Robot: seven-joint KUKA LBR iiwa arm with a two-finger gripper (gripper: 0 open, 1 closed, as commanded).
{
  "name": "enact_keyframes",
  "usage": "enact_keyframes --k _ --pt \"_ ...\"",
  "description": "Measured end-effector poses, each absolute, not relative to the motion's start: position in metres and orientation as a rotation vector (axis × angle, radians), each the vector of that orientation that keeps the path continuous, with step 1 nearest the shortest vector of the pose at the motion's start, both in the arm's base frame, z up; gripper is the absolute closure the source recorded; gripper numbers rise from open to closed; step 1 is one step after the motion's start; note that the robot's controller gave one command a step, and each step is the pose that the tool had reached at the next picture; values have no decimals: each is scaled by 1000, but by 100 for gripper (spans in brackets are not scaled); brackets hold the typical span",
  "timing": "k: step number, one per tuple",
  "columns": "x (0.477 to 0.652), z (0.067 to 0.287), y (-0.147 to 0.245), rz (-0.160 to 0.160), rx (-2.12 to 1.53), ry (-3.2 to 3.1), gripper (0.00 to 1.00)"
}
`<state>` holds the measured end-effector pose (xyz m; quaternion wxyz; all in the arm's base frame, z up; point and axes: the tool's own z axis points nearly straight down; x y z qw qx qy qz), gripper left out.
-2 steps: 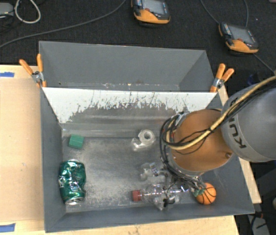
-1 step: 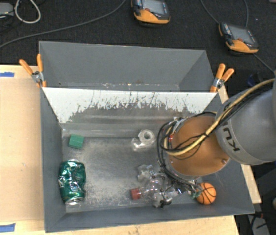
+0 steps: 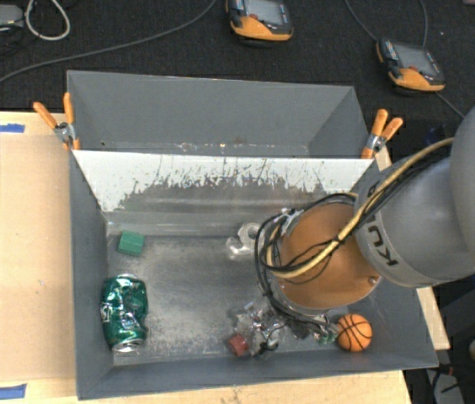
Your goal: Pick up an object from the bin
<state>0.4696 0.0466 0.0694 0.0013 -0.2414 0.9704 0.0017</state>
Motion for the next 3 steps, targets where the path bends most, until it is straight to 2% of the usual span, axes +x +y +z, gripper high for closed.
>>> enact_keyframes --k 1,2,3 --pt "470 69 46 5 -757 3047 100" --pt "469 101 47 7 -751 3050 100" --pt "469 96 47 8 -751 3051 100"
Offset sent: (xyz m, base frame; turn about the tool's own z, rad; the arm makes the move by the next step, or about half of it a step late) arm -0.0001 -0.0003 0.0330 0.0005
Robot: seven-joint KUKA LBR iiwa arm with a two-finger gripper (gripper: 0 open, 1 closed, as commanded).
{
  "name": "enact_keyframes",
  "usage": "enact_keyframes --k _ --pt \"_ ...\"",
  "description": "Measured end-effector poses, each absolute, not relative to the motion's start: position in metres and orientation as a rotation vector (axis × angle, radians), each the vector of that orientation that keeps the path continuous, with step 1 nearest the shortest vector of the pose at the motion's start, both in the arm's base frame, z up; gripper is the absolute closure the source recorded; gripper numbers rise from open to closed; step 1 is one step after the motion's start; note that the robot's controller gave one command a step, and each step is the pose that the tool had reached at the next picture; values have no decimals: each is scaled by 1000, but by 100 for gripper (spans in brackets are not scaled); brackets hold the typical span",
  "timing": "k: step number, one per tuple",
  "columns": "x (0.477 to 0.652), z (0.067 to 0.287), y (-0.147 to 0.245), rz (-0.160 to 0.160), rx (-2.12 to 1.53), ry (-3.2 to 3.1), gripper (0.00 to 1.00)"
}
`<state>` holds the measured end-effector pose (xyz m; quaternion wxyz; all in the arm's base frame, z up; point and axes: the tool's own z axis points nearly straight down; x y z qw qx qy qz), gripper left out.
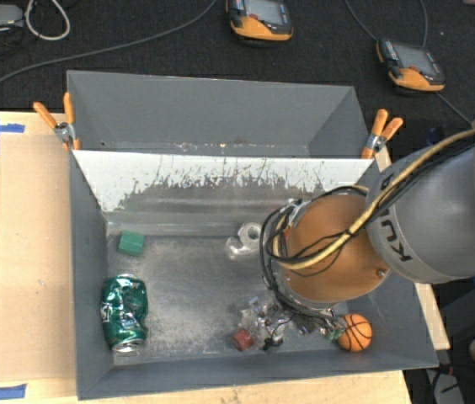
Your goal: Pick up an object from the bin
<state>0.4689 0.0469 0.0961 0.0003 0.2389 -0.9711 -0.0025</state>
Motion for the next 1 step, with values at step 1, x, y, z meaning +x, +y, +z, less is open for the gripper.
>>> enact_keyframes --k 1 --pt "469 156 48 -10 745 -3052 100"
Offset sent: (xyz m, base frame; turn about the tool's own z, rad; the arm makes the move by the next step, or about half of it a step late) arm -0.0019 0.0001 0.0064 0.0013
